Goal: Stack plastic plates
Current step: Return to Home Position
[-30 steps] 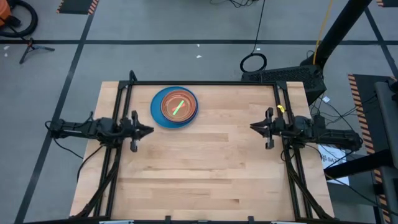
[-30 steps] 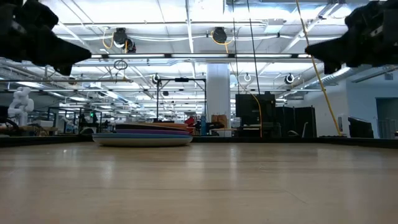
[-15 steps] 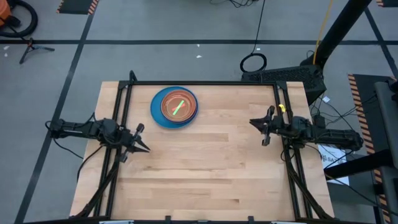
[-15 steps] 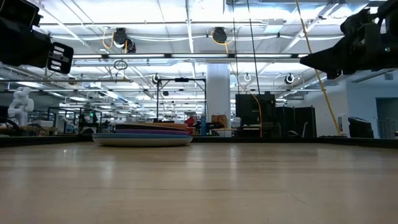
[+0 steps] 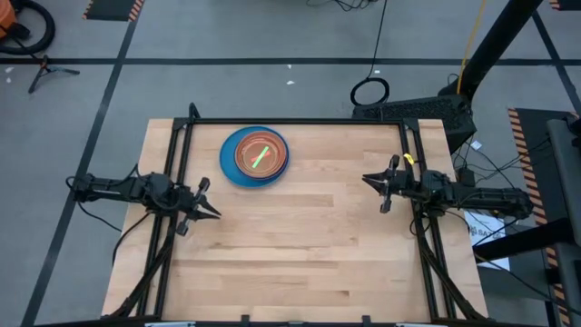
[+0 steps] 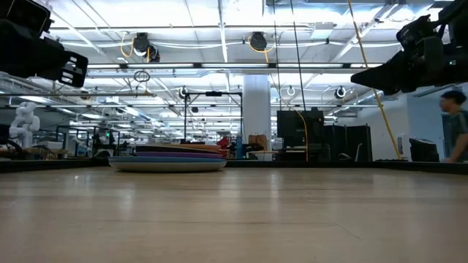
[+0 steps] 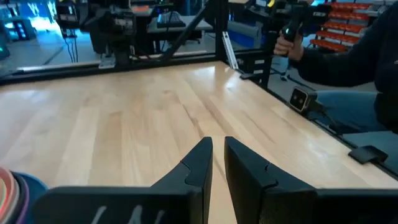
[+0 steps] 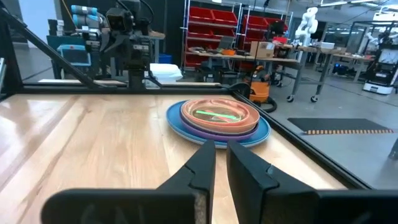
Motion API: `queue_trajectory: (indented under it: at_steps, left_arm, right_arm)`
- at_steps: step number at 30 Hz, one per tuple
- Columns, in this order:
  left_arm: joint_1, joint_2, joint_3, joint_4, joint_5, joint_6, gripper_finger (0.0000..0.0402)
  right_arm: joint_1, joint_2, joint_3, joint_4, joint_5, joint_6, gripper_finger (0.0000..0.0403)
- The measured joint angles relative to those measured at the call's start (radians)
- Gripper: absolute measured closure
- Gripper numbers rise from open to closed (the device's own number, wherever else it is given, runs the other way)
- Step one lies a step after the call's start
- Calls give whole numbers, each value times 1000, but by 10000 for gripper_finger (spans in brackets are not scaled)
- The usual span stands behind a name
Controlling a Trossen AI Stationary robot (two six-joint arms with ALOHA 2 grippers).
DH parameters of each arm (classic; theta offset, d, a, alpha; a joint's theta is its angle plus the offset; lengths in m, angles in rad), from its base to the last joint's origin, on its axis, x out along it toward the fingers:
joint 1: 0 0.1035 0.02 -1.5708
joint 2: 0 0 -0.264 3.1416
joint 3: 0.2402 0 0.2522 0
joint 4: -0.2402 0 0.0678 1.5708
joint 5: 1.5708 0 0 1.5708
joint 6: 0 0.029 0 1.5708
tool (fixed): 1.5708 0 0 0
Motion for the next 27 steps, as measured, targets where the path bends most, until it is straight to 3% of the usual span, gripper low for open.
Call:
queue_trajectory:
  at_steps: [17, 27]
  left_arm:
    - [0, 0, 1, 3, -1, -7, 353]
    - [0, 0, 2, 3, -1, -7, 353]
  right_arm:
    - [0, 10, -1, 0, -3, -15, 369]
    - [0, 12, -1, -1, -3, 135, 369]
